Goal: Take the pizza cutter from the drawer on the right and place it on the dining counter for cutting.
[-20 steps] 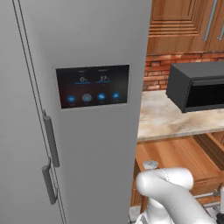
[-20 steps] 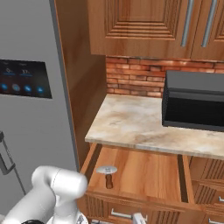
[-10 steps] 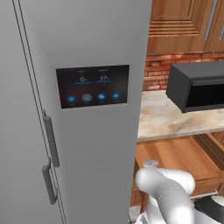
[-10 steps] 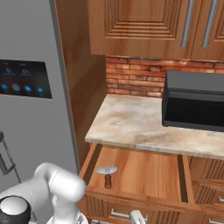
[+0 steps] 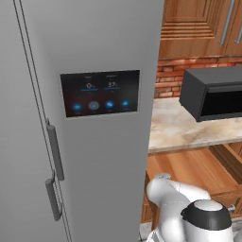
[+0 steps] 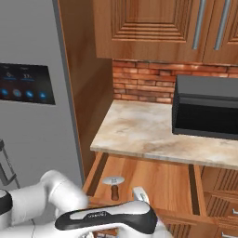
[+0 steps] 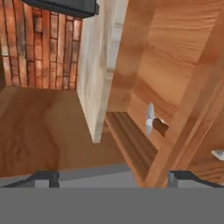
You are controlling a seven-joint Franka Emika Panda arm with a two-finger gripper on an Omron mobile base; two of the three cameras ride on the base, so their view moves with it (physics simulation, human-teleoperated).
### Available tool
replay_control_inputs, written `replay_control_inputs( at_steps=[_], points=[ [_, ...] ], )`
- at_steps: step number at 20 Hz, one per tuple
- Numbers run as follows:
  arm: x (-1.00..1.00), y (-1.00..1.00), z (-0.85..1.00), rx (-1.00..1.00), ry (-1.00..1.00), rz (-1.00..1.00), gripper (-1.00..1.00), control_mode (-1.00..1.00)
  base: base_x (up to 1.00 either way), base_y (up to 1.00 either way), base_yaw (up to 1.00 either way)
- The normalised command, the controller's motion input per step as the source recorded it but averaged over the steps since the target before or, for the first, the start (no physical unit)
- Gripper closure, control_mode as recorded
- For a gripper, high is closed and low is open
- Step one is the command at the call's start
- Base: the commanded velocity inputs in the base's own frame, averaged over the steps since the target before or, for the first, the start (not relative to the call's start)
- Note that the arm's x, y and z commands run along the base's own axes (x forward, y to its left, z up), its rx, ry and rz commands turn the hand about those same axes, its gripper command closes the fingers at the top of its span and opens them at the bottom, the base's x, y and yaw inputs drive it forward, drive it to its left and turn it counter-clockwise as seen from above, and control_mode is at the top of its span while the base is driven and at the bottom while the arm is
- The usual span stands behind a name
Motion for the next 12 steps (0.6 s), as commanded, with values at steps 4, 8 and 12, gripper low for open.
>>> replay_control_inputs(
  at_steps=[4, 8, 12],
  points=[
    [0.72, 0.14, 1.0, -0.07, 0.01, 0.0, -1.0, -1.0, 0.0, 0.0, 0.0],
    [0.49, 0.46, 0.25, -0.39, 0.12, 0.1, -1.0, -1.0, 0.0, 0.0, 0.0],
    [0.49, 0.06, -0.01, -0.42, 0.24, 0.41, -1.0, -1.0, 0.0, 0.0, 0.0]
  ],
)
